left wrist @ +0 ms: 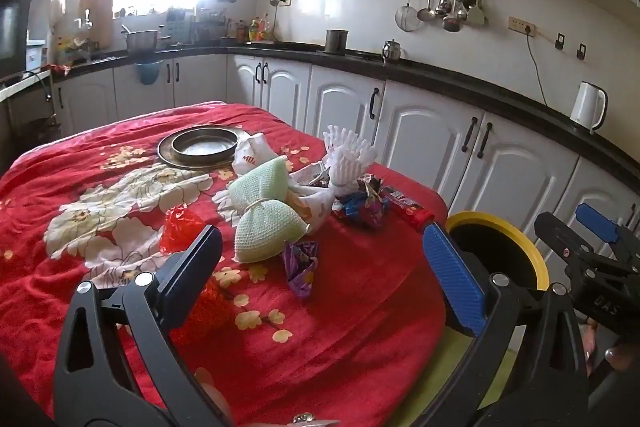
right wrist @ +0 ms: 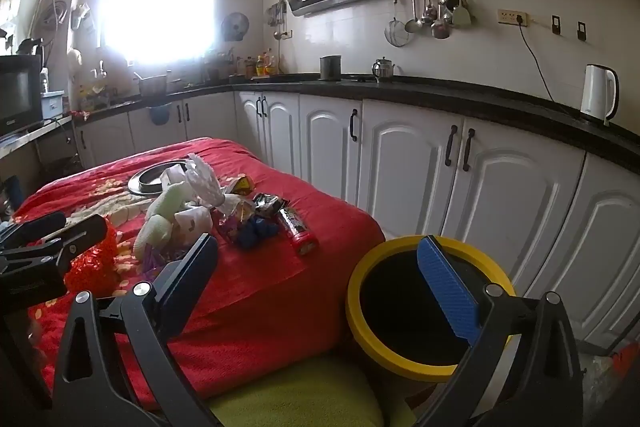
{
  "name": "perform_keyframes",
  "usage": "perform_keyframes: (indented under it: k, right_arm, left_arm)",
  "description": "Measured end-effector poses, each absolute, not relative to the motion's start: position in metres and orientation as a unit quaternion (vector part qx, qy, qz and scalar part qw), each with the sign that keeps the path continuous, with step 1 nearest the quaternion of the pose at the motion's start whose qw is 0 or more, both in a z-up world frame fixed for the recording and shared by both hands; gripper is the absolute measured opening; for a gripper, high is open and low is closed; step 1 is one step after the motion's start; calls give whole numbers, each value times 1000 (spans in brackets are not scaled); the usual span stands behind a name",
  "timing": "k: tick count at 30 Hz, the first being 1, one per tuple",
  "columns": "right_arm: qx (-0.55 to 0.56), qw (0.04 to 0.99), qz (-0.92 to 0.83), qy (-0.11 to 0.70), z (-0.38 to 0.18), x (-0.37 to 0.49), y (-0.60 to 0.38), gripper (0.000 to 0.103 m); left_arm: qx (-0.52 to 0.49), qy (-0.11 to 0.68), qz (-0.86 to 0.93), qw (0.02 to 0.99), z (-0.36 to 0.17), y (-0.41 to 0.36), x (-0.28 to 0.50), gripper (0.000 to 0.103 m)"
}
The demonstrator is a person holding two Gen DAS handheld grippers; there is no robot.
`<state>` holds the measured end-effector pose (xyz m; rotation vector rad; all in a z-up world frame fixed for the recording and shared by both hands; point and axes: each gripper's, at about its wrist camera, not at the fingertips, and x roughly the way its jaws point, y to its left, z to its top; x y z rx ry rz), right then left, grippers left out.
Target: Collect trash
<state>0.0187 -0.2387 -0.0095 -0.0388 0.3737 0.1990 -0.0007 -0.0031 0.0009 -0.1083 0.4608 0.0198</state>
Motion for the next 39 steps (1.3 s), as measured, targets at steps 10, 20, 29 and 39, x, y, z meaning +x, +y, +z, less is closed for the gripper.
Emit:
perform_keyframes:
  k: [10, 20, 29, 39]
  right_arm:
    - [-16, 978, 96, 183, -6, 18, -243, 97]
    - [-16, 978, 96, 183, -6, 18, -243, 97]
    - [-16, 978, 97, 183, -7, 18, -243, 97]
    - [-17, 978, 98, 185, -6, 18, -244, 97]
  left_arm:
    - [-52, 225, 9, 973, 3, -5, -2, 92]
    - [-52, 224, 9, 973, 3, -5, -2, 92]
    - [-52, 224, 9, 973, 3, -5, -2, 92]
    - [-57, 226, 8, 972, 5, -5, -4, 92]
